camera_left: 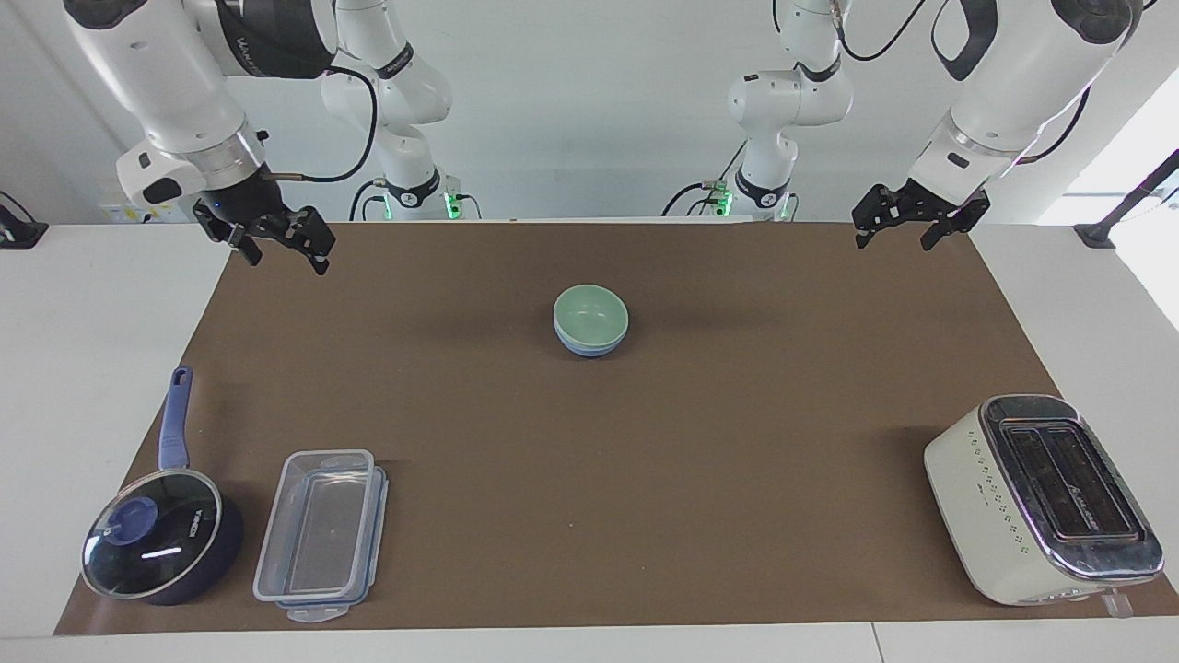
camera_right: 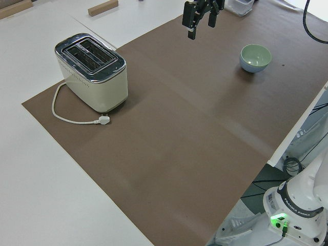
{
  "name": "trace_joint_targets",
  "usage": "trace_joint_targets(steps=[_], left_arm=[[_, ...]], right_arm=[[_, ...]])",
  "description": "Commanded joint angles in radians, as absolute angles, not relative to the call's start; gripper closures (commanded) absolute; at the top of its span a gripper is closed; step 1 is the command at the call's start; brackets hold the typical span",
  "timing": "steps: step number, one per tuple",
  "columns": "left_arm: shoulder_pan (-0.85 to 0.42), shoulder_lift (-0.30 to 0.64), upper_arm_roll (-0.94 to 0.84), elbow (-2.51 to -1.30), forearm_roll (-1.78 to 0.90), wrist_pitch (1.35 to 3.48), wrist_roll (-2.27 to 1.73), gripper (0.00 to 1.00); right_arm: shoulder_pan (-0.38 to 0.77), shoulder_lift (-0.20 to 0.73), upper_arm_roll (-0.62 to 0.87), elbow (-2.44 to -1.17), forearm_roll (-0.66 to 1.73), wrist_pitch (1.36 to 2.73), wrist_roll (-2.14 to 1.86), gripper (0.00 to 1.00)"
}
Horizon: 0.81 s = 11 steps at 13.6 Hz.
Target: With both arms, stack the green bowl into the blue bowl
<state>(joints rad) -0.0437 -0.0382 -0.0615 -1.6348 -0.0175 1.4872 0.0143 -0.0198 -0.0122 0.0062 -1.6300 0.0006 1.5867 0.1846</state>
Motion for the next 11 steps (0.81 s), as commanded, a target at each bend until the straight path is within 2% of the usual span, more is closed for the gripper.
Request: trace_joint_targets(steps=[1,8,11], left_arm=[[-0.035,-0.049,-0.072,-1.641,0.009,1.499,0.025,0.0],[-0.035,-0.049,-0.072,-1.641,0.009,1.499,0.025,0.0],[-0.035,-0.049,-0.072,-1.643,0.009,1.499,0.023,0.0]], right_arm=[[-0.003,-0.035,-0.018,-1.634,-0.023,1.557,0.173,0.0],[-0.015,-0.038,-0.012,-1.621,-0.021,1.528,0.169,0.0],[-0.017,-0.029,-0.006,-1.591,-0.023,1.471,0.172,0.0]])
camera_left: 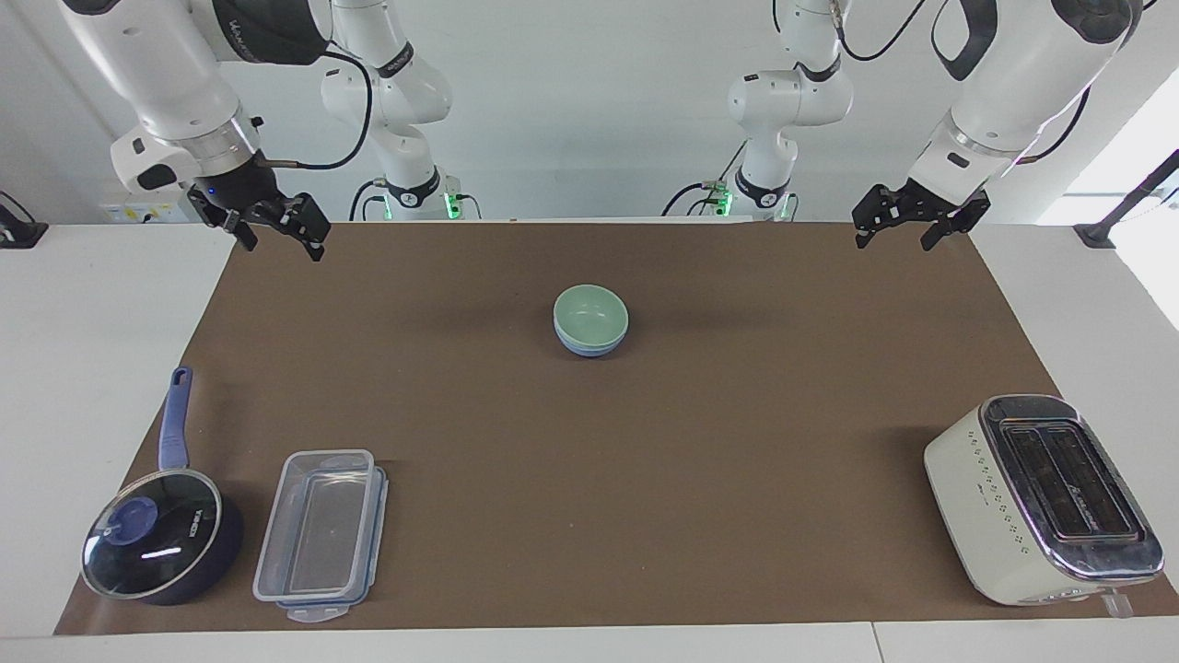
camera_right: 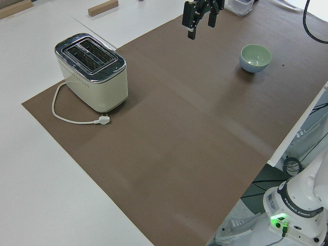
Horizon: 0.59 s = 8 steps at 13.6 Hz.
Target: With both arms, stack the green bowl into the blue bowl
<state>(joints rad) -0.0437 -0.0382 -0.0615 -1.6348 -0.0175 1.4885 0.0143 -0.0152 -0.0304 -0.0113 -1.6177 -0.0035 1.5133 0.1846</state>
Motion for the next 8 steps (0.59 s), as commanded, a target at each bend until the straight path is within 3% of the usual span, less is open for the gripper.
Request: trace_joint_targets(steps=[1,8], left_arm=[[-0.035,-0.049,-0.072,-1.643,0.009,1.499,0.023,0.0],[-0.035,-0.049,-0.072,-1.643,0.009,1.497,0.02,0.0]], right_arm=[[-0.017,-0.034,-0.002,-1.592,-0.02,1.47,0.172,0.0],[-0.038,-0.051,0.028,-1.606,-0.018,1.462,0.167,0.0]])
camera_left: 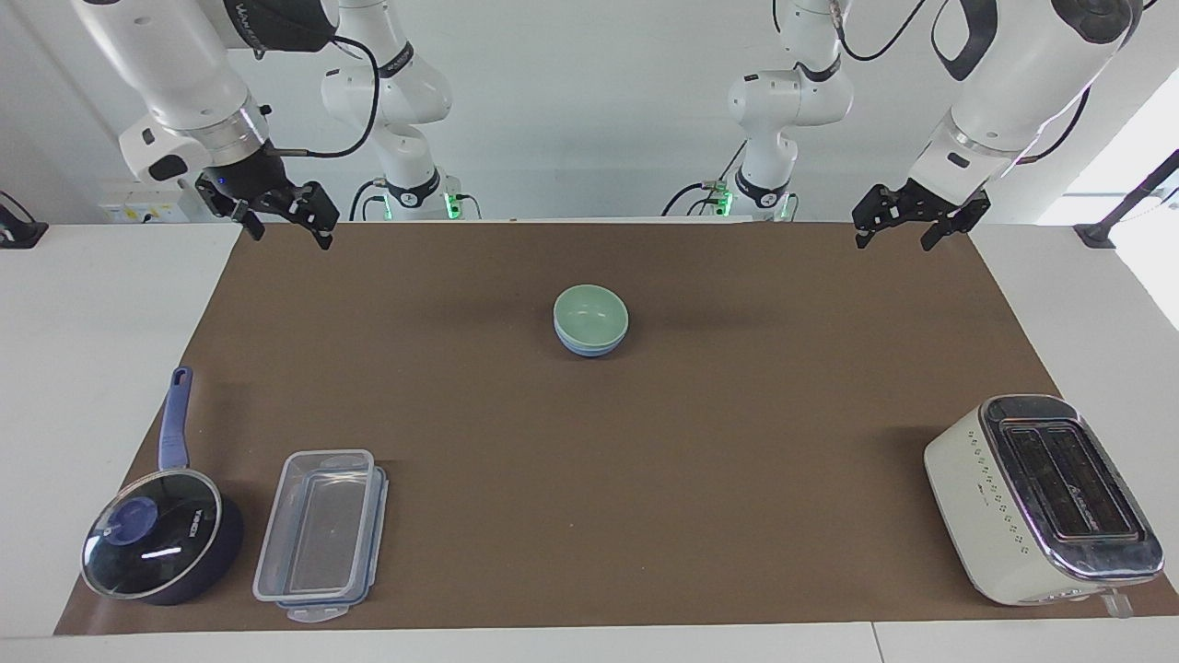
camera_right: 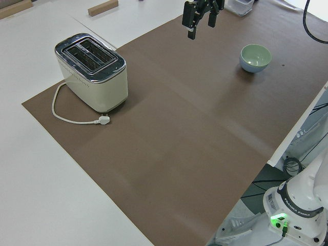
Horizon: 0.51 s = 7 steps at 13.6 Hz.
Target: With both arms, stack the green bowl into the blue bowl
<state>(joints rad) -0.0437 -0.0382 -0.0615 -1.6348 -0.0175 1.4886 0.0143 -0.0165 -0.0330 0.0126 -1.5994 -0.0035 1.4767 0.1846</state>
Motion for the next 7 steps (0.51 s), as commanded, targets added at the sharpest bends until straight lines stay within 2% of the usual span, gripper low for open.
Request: trace_joint_targets(steps=[1,7], left_arm=[[-0.035,-0.049,-0.072,-1.643,0.009,1.497,0.02,0.0],[-0.035,-0.049,-0.072,-1.643,0.009,1.497,0.02,0.0]], right_arm=[[-0.038,-0.051,0.029,-1.606,-0.018,1.462,0.161,0.0],[-0.046,-0.049,0.028,-1.606,-0.021,1.479,0.091,0.0]])
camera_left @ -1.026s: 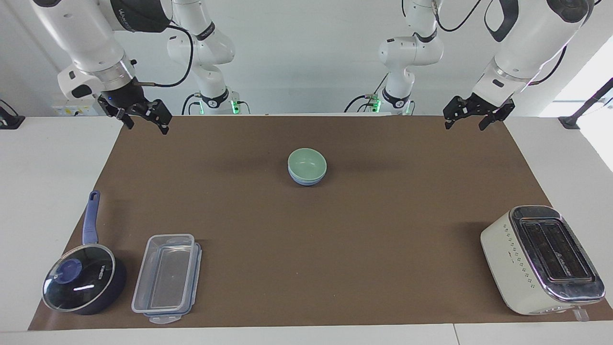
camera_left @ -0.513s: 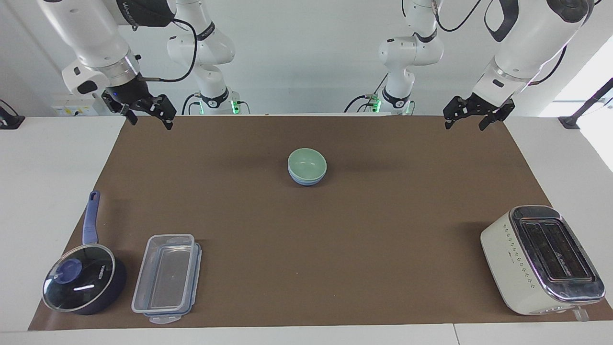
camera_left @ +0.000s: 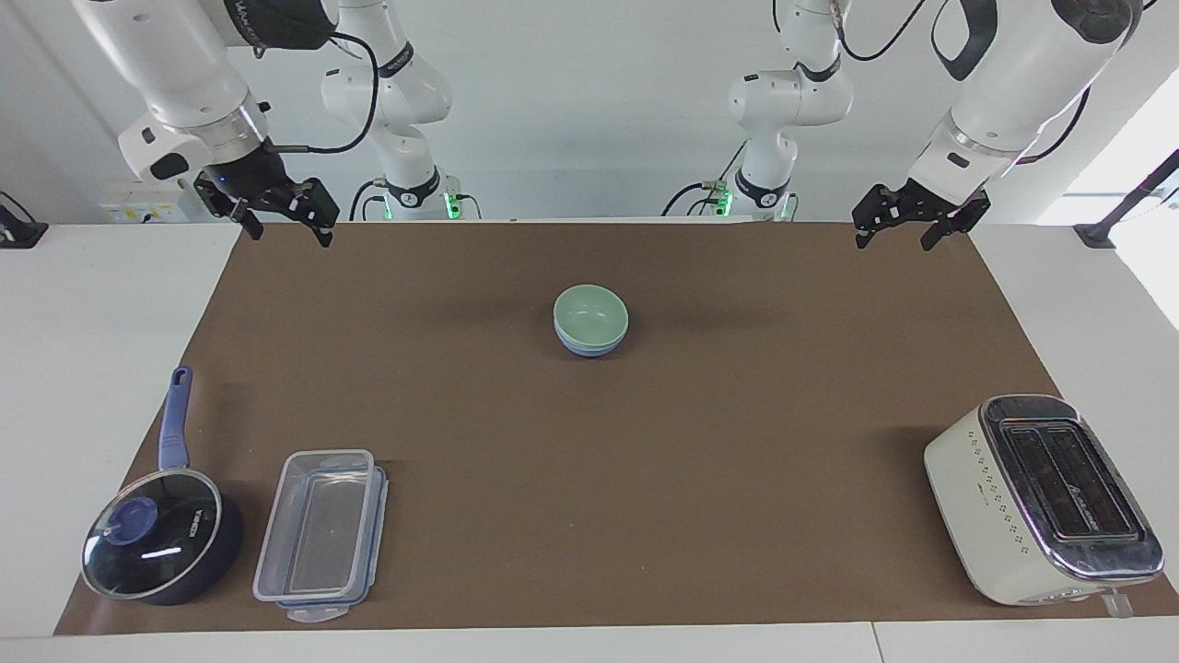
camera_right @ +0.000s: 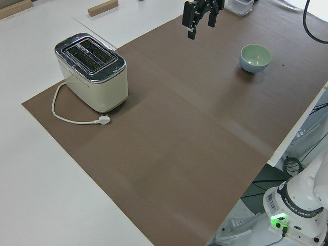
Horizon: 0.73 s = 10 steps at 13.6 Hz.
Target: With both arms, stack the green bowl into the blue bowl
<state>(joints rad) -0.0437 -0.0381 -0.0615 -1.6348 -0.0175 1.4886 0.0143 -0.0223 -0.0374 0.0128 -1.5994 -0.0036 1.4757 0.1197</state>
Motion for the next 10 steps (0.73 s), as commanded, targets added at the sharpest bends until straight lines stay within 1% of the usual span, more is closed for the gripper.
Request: trace_joint_targets(steps=[1,10], left_arm=[[-0.035,-0.049,-0.072,-1.643,0.009,1.497,0.02,0.0],[-0.035,-0.049,-0.072,-1.643,0.009,1.496,0.02,0.0]], right_arm=[[-0.048,-0.049,0.029,-1.606,-0.021,1.479,0.089,0.0],[-0.046,-0.051,0.029,-1.609,-0.035,1.479,0.089,0.0]])
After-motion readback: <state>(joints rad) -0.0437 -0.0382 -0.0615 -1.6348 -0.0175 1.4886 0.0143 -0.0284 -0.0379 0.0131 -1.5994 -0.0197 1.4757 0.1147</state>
